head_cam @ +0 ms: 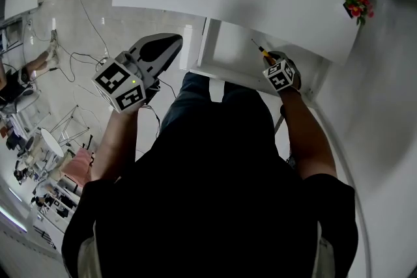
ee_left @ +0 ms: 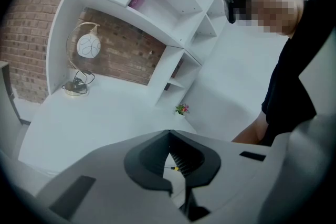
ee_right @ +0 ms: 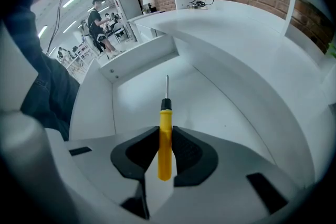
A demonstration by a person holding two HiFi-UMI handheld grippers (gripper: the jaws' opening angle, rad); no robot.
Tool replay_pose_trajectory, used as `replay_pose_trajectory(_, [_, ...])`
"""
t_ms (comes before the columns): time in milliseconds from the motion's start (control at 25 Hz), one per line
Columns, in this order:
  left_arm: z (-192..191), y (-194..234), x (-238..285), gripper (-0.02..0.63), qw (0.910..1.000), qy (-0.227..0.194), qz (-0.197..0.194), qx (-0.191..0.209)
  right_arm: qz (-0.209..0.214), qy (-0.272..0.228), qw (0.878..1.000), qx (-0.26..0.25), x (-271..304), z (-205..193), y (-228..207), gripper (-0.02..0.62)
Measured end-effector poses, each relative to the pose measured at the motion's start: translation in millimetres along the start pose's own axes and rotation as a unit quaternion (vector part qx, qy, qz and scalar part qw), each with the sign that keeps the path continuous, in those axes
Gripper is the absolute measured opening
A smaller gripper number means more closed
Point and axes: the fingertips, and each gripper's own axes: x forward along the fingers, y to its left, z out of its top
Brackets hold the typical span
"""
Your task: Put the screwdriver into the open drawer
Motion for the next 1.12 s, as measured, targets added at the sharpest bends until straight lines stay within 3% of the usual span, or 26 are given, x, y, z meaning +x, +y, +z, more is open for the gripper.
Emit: replay_pose_trajectory(1120, [-37.5, -4.7, -8.0, 0.015, 0.9998, -0.003, -0.008, -0.019, 0.005, 0.032, 0.999, -0.008, 30.7, -21.3, 0.6, 0.084])
